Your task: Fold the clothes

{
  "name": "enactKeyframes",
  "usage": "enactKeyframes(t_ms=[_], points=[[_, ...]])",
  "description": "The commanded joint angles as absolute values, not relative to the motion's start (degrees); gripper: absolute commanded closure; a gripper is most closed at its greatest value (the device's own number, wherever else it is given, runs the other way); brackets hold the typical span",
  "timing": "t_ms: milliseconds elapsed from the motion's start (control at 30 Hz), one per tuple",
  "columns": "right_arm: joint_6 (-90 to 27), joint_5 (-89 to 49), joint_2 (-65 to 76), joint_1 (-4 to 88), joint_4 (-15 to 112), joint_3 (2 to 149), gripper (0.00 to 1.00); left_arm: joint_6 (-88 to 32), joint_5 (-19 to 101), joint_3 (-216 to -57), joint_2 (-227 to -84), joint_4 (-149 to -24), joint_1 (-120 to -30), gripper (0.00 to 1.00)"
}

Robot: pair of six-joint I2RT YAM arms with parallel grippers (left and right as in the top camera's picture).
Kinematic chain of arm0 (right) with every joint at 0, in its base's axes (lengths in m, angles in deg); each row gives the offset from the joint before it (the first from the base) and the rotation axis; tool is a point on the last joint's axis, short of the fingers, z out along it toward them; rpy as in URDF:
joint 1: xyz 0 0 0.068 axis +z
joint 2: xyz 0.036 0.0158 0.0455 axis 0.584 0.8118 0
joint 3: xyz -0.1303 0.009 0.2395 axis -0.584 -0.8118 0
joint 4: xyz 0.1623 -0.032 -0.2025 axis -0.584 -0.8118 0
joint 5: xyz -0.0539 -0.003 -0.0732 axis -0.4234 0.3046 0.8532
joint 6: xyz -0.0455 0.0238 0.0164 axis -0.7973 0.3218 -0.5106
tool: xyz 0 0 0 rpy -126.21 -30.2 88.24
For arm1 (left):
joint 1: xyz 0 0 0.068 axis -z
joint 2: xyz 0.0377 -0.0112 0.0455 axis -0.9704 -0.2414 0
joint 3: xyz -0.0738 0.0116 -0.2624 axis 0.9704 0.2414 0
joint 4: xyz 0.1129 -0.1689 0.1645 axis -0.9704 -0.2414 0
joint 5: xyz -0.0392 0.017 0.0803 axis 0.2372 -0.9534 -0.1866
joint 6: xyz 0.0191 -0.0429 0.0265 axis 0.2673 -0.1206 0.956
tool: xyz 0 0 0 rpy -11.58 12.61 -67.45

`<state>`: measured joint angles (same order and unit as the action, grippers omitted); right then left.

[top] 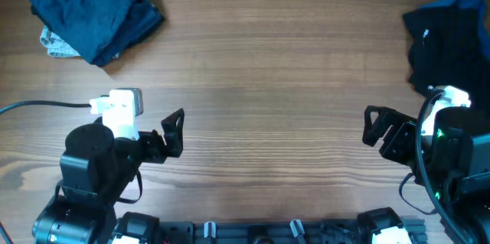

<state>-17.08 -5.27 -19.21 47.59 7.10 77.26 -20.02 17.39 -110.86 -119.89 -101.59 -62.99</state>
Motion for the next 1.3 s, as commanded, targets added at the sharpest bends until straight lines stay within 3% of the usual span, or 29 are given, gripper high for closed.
enactKeyframes(t_ms=[0,233,433,867,1067,1267], points=[[-16.49,-4.07,-18.97,47.78,7.23,77.35,0.00,-19.34,16.43,-110.66,-119.91,-101.46,-62.75,0.00],[-16.49,-4.04,-23.82,41.51,7.69,77.35,0.00,-19.34,16.43,-110.66,-119.93,-101.46,-62.75,0.00],[-21.19,-2.95,-36.89,34.76,12.67,70.20,0.00,-19.34,16.43,-110.66,-119.91,-101.46,-62.75,0.00],[-22.78,-4.09,-62.16,33.82,57.33,19.99,0.00,-19.34,16.43,-110.66,-119.93,-101.46,-62.75,0.00],[-26.15,-6.62,-64.96,33.82,73.98,9.13,0.00,-19.34,16.43,-110.66,-119.91,-101.46,-62.75,0.00],[-32.03,-10.60,-64.96,33.82,82.77,5.09,0.00,-19.34,16.43,-110.66,-119.93,-101.46,-62.75,0.00]])
